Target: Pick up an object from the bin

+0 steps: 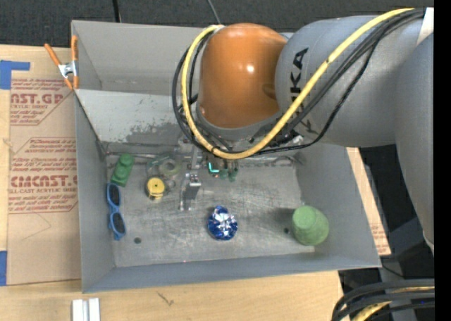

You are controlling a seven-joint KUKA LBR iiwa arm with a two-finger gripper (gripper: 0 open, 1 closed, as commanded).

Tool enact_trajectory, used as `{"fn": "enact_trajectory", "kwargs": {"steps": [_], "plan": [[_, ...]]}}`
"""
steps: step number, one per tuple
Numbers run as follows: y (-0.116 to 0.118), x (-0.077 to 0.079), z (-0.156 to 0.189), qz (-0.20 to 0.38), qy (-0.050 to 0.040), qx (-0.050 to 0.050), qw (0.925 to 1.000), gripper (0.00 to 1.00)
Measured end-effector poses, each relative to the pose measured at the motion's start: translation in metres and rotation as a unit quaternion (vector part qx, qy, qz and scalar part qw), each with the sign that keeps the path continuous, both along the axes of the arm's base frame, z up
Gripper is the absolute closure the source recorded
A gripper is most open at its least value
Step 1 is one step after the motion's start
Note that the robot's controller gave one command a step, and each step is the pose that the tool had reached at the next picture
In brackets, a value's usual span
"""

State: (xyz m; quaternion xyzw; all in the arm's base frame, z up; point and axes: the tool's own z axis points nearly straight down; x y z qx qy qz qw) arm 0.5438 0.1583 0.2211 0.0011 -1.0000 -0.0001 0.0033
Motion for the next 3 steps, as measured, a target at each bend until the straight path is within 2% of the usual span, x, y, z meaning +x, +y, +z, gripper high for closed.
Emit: {"fn": "enact_trajectory", "kwargs": {"steps": [1, 2, 3], "plan": [[-0.023, 0.026, -0.103, 0.089, -0.0012, 0.0, 0.9961, 0.0], [-0.118, 0.0, -0.114, 0.159, -0.002, -0.001, 0.9872, 0.0], [-0.126, -0.017, -0.148, 0.204, -0.0119, 0.002, 0.9789, 0.0]]}}
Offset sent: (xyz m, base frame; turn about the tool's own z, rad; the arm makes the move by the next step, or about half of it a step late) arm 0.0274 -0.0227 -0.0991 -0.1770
